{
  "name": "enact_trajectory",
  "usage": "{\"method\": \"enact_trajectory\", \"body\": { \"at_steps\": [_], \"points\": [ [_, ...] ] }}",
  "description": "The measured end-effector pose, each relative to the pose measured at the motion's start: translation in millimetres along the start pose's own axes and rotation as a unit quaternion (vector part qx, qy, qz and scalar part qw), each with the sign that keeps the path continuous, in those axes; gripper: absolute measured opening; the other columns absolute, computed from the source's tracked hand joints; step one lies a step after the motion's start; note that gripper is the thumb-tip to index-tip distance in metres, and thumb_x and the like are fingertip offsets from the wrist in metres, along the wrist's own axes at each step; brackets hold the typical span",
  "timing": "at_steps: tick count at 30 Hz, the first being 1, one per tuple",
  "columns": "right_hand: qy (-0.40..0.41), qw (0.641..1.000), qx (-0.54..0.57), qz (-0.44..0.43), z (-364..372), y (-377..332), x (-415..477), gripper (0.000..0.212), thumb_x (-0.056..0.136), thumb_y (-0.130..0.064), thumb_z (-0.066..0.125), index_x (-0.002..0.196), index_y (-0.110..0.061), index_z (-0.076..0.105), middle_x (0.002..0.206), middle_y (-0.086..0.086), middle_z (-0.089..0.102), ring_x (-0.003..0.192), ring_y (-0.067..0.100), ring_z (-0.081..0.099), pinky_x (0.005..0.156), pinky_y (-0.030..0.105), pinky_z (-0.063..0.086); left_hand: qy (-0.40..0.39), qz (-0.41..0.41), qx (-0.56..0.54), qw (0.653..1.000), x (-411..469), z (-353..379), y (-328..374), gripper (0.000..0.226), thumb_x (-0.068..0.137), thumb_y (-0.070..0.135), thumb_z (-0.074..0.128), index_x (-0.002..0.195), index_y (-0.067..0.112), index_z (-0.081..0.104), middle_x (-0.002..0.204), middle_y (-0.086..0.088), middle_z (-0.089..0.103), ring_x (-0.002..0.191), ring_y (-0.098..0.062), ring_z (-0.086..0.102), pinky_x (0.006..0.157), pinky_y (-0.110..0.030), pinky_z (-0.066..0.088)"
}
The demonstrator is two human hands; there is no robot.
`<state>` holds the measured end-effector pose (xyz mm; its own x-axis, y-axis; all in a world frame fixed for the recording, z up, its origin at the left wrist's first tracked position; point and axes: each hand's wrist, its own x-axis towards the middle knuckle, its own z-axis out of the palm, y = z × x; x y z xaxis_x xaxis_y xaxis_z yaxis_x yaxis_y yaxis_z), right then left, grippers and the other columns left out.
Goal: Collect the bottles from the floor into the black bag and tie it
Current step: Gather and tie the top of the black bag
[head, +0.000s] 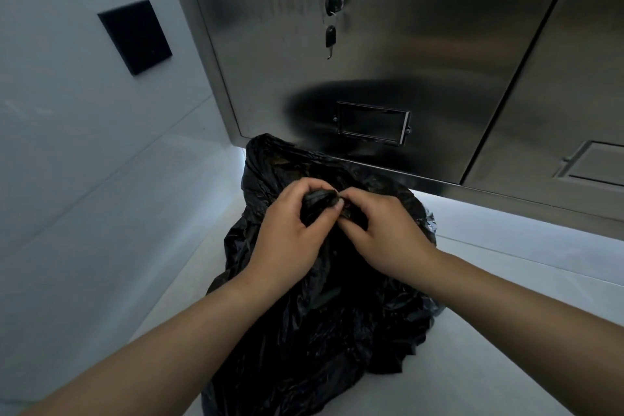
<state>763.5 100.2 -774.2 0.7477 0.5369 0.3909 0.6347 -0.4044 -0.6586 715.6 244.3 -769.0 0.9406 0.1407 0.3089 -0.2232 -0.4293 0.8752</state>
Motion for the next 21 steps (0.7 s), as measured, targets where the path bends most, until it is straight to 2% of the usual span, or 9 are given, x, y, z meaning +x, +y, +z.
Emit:
{"method": "enact_trajectory", "body": {
  "at_steps": [2, 6, 14, 17, 21],
  "points": [
    [-0.008, 1.0, 0.019, 0.0, -1.6, 4.5, -0.3, 0.022, 0.083, -0.022, 0.065, 0.105, -0.02, 0.062, 0.095, -0.007, 0.069, 0.089, 0.0, 0.06, 0.077, 0.012, 0.044, -0.005, 0.001, 0.019, 1.0, 0.8, -2.5, -2.9, 0.006, 0.086, 0.029, 0.063, 0.085, 0.034, 0.059, 0.085, 0.011, 0.064, 0.083, -0.002, 0.061, 0.071, -0.011, 0.045],
    [-0.039, 0.998, 0.023, 0.031, -7.4, 12.3, -1.5, 0.036, 0.08, -0.044, 0.063, 0.114, -0.033, 0.054, 0.111, -0.017, 0.064, 0.109, -0.005, 0.054, 0.091, 0.014, 0.044, 0.016, -0.015, 0.034, 0.999, 3.0, -10.7, -8.2, 0.007, 0.087, 0.027, 0.062, 0.085, 0.033, 0.059, 0.085, 0.011, 0.065, 0.081, 0.002, 0.06, 0.068, -0.005, 0.041],
    [0.005, 0.998, 0.063, 0.01, -6.1, 6.8, 3.4, 0.019, 0.084, -0.027, 0.065, 0.102, -0.026, 0.059, 0.098, -0.016, 0.068, 0.098, -0.008, 0.06, 0.084, 0.011, 0.045, 0.025, -0.049, 0.028, 0.998, 3.4, -16.1, -14.5, 0.002, 0.089, 0.03, 0.059, 0.089, 0.029, 0.057, 0.079, 0.014, 0.064, 0.077, 0.007, 0.059, 0.065, -0.004, 0.04],
    [0.025, 0.996, 0.078, 0.02, -4.2, 7.0, 3.0, 0.014, 0.084, -0.023, 0.065, 0.098, -0.025, 0.061, 0.094, -0.016, 0.068, 0.095, -0.006, 0.061, 0.083, 0.011, 0.045, -0.024, -0.047, 0.051, 0.997, 0.6, -19.9, -16.2, 0.016, 0.09, 0.039, 0.053, 0.104, 0.031, 0.05, 0.087, 0.016, 0.062, 0.077, 0.006, 0.06, 0.063, -0.006, 0.042],
    [0.076, 0.993, 0.08, 0.045, -3.3, 10.3, 4.2, 0.01, 0.083, -0.02, 0.066, 0.093, -0.022, 0.064, 0.087, -0.017, 0.068, 0.09, -0.008, 0.061, 0.08, 0.006, 0.043, -0.054, -0.025, 0.063, 0.996, -2.9, -23.2, -15.4, 0.03, 0.091, 0.043, 0.047, 0.119, 0.034, 0.038, 0.103, 0.022, 0.059, 0.091, 0.01, 0.058, 0.073, -0.005, 0.043]
  ]
}}
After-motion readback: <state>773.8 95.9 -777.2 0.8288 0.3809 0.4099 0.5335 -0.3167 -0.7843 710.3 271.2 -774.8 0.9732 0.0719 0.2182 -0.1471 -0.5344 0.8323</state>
